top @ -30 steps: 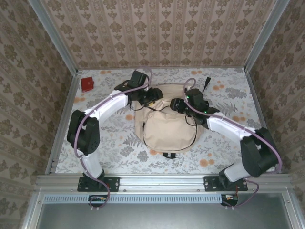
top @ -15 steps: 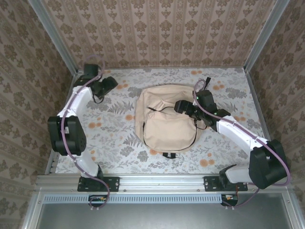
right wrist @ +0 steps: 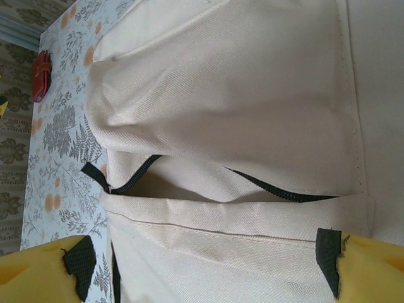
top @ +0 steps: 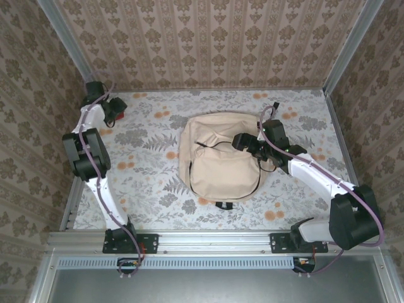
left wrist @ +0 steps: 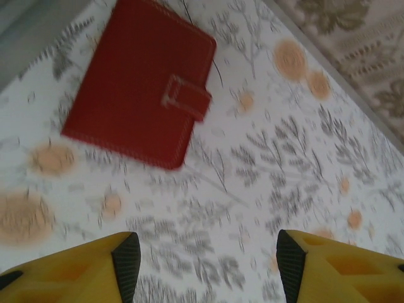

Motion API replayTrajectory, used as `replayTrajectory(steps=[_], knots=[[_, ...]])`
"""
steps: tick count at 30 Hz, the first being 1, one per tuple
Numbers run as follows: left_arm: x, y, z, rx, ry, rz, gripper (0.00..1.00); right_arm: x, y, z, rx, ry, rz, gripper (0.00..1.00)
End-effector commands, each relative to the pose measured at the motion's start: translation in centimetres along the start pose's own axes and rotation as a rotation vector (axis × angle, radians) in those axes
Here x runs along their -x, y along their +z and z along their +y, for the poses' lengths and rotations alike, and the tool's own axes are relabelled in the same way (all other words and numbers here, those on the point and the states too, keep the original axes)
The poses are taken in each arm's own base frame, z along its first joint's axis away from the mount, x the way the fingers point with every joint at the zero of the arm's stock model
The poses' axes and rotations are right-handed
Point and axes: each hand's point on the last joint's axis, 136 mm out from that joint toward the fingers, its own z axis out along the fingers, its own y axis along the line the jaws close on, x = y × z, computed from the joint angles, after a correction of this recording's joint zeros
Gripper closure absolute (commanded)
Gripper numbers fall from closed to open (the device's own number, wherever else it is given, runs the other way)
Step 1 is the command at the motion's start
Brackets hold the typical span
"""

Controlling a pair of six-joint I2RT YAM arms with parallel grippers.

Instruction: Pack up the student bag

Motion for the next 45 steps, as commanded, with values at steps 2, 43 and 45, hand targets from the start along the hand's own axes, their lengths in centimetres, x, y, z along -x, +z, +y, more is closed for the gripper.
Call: replayTrajectory(steps=[2, 43, 45], knots=[[2.9, 2.0, 0.5, -0.031, 0.007, -0.036, 0.41, -0.5, -0.3, -0.1, 0.004, 0.046, 0.015, 0.07], [-16.7, 2.1, 0.6, 0.154, -0.004, 0.459, 0.46, -2.1, -2.9, -1.4, -0.014, 0.132, -0.018, 0.08], [-18.9, 0.9, -0.1, 0.143, 0.012, 0.478, 0.47, -2.0, -3.0, -1.5, -0.015, 0.133, -0.026, 0.08]])
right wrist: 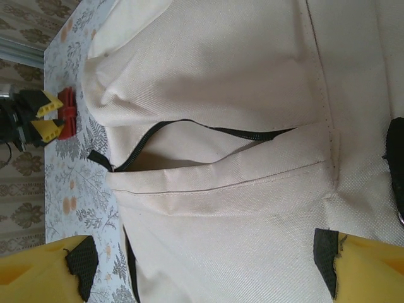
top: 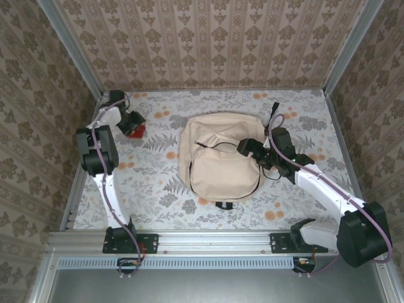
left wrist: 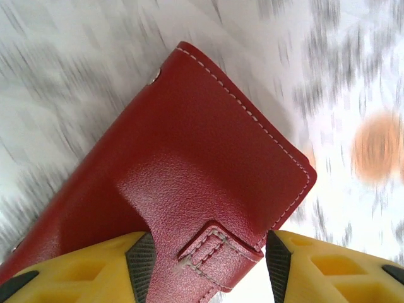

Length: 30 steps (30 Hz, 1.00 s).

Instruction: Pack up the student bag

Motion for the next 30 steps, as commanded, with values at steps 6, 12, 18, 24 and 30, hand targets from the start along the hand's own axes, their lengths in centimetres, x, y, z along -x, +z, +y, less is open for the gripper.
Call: replayTrajectory(steps=[6, 12, 18, 24, 30], knots=[[-13.7, -0.5, -0.1, 0.071, 0.035, 0.222, 0.47, 0.2, -1.1, -1.2, -0.052, 0.019, -0.043, 0.08], [-19.3, -2.3, -1.2, 0.075, 0.107, 0.246, 0.47, -0.4, -1.3, -2.0, -0.078, 0.029, -0.037, 0.08], [-20.1, -6.7, -3.6, 0.083, 0.268, 0.215, 0.45, -0.5, -1.4, -1.8, -0.08, 0.015, -0.023, 0.08], [-17.9, -9.3, -3.8, 0.124, 0.473, 0.166, 0.39, -0.6, -1.3, -1.9, -0.076, 0.019, -0.027, 0.08], [-16.4, -8.0, -1.8, 0.104, 0.517, 0.246, 0.32, -0.7, -1.1, -1.8, -0.073, 0.025, -0.022, 0.08]])
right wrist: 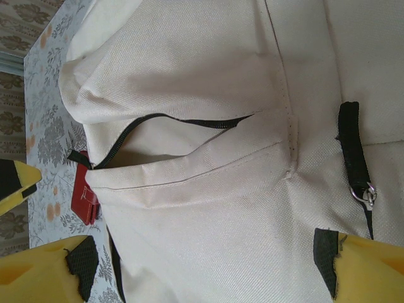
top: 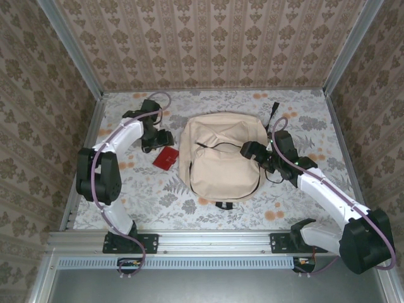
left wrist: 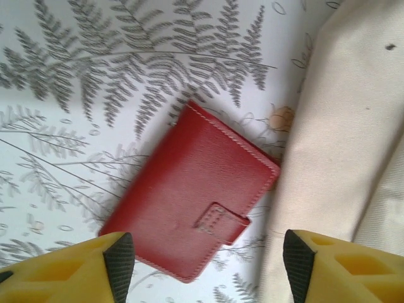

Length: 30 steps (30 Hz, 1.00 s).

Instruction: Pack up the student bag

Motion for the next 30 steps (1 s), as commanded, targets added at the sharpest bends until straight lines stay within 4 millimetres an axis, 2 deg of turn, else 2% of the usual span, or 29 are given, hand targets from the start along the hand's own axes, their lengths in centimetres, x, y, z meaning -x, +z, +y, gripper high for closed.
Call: replayTrajectory(steps=[1, 7, 12, 19, 23, 25, 30], knots=[[-0.9, 1.0, 2.4, 0.028, 0.037, 0.091, 0.31, -0.2, -0.1, -0.3, -0.011, 0.012, -0.006, 0.08], [-1.4, 3.2, 1.8, -0.038, 0.028, 0.132, 0.31, -0.3, 0.0, -0.1, -0.008, 0.016, -0.006, 0.08], [-2.2, 4.5, 1.8, -0.048, 0.018, 0.173, 0.35, -0.5, 0.1, 0.0, -0.012, 0.014, 0.003, 0.08], [-5.2, 5.6, 1.7, -0.02, 0.042, 0.233, 0.4, -0.7, 0.4, 0.2, -0.014, 0.011, 0.012, 0.09], [-7.1, 5.9, 1.7, 0.006, 0.04, 0.264, 0.47, -0.7, 0.5, 0.4, -0.011, 0.01, 0.017, 0.09], [-8.1, 5.9, 1.8, 0.023, 0.035, 0.274, 0.5, -0.7, 0.5, 0.5, -0.009, 0.008, 0.018, 0.09], [-10.5, 5.4, 1.5, 0.031, -0.003, 0.282, 0.51, -0.8, 0.3, 0.6, -0.008, 0.009, 0.018, 0.09]])
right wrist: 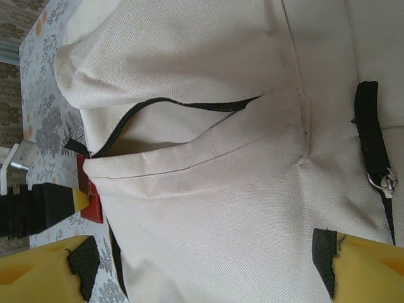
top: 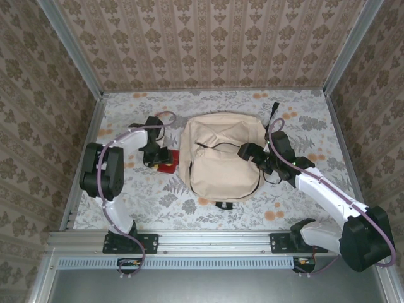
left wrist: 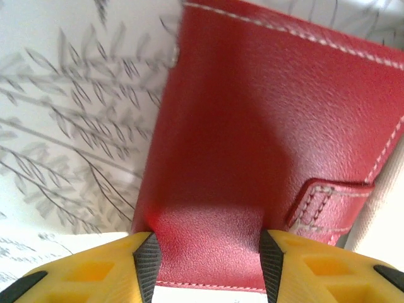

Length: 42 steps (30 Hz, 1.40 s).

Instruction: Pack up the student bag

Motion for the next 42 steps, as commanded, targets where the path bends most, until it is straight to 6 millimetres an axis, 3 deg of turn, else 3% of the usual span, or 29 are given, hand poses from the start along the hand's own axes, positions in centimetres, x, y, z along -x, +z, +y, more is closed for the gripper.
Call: replayTrajectory(steps=[1, 5, 9, 12, 16, 25, 31, 36, 42], knots=[[-3.6, 0.6, 0.3, 0.013, -0.065, 0.084, 0.51, 0.3, -0.2, 0.2, -0.009, 0.008, -0.014, 0.09], [-3.4, -1.2, -0.3, -0.02, -0.071, 0.047, 0.49, 0.2, -0.2, 0.2, -0.007, 0.005, -0.011, 0.09], [-1.5, -3.1, -0.4, -0.029, -0.038, -0.001, 0.45, 0.2, -0.2, 0.5, 0.002, 0.002, -0.01, 0.09], [-0.2, -3.3, -0.3, -0.074, -0.028, -0.023, 0.45, 0.1, -0.2, 0.9, 0.025, -0.014, -0.002, 0.07], [0.9, -2.5, 0.5, -0.113, -0.052, -0.03, 0.45, 0.1, -0.5, 1.0, 0.044, -0.032, -0.016, 0.02], [0.7, -0.4, 0.6, -0.149, -0.057, 0.014, 0.47, 0.4, -0.7, 1.5, 0.039, -0.065, -0.012, 0.0], [0.4, 0.6, 1.0, -0.137, -0.068, 0.04, 0.57, 0.4, -0.4, 1.6, 0.047, -0.054, -0.003, 0.01], [-0.2, 1.5, 1.6, -0.107, -0.07, 0.069, 0.6, 0.5, -0.5, 1.5, 0.039, -0.05, -0.008, 0.01], [-0.1, 1.4, 1.9, -0.089, -0.076, 0.059, 0.78, 0.3, -0.4, 1.4, 0.037, -0.046, -0.005, 0.0]])
